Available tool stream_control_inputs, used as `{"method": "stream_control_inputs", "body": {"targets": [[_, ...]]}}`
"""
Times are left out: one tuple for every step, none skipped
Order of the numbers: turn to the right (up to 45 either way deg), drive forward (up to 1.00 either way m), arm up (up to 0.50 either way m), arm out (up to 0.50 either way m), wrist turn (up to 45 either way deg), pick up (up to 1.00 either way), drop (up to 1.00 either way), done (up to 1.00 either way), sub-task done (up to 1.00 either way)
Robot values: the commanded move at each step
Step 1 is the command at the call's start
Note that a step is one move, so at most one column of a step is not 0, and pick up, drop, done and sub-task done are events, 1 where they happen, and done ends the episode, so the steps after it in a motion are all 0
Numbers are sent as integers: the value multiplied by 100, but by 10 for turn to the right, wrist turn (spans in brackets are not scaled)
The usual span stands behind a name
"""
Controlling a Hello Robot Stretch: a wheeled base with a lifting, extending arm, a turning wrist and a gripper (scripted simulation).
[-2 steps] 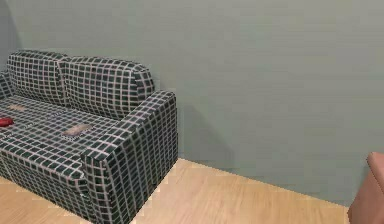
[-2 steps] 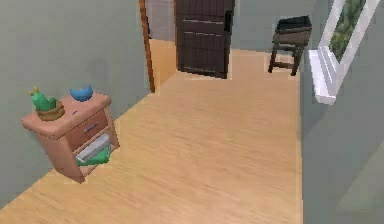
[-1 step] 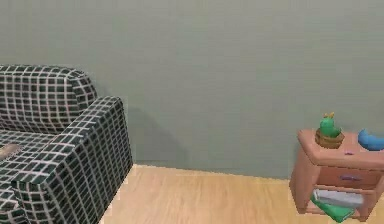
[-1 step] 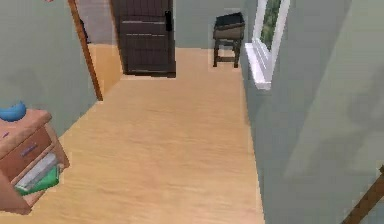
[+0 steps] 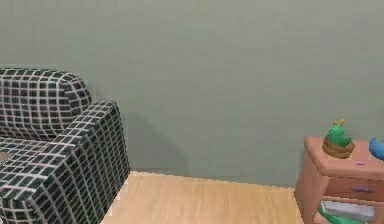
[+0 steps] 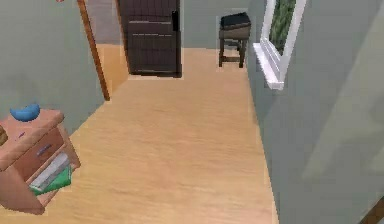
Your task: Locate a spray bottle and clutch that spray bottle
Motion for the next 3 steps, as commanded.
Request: {"method": "stream_control_inputs", "body": {"targets": [[-450,0,0,0,0,0,0,0,0],[-360,0,0,0,0,0,0,0,0],[0,20,0,0,0,0,0,0,0]]}}
